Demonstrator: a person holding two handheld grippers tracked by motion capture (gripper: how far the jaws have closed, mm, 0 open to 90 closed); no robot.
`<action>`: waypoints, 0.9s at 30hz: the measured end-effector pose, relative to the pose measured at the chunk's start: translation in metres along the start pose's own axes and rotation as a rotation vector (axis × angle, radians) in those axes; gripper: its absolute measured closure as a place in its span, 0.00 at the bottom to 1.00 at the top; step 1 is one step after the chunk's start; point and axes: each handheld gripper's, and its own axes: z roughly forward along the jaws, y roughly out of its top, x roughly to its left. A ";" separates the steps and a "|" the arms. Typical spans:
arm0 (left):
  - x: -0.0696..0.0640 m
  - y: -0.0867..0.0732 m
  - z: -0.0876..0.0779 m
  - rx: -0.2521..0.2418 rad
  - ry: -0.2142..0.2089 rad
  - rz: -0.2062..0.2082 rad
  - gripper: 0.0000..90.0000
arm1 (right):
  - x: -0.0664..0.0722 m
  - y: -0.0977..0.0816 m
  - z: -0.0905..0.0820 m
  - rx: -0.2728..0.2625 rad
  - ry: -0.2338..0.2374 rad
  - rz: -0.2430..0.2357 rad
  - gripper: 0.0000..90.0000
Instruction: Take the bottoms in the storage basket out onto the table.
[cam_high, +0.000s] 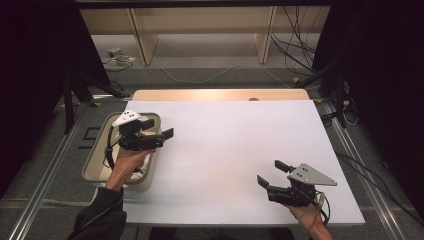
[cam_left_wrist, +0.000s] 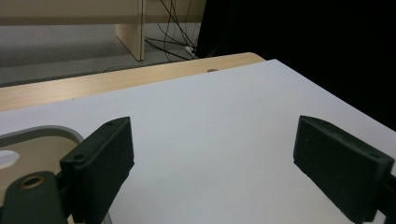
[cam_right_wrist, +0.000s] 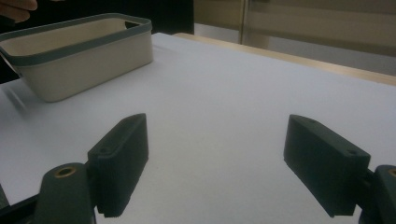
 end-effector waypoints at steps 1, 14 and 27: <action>0.002 0.000 -0.001 0.010 0.002 0.005 0.13 | 0.000 0.000 0.000 0.000 0.000 0.000 0.25; 0.013 0.002 -0.007 0.061 0.025 0.020 0.14 | 0.000 0.000 0.000 0.002 -0.003 -0.002 0.25; 0.025 0.004 -0.014 0.135 0.058 0.045 0.14 | 0.000 0.000 0.000 0.003 -0.003 -0.004 0.25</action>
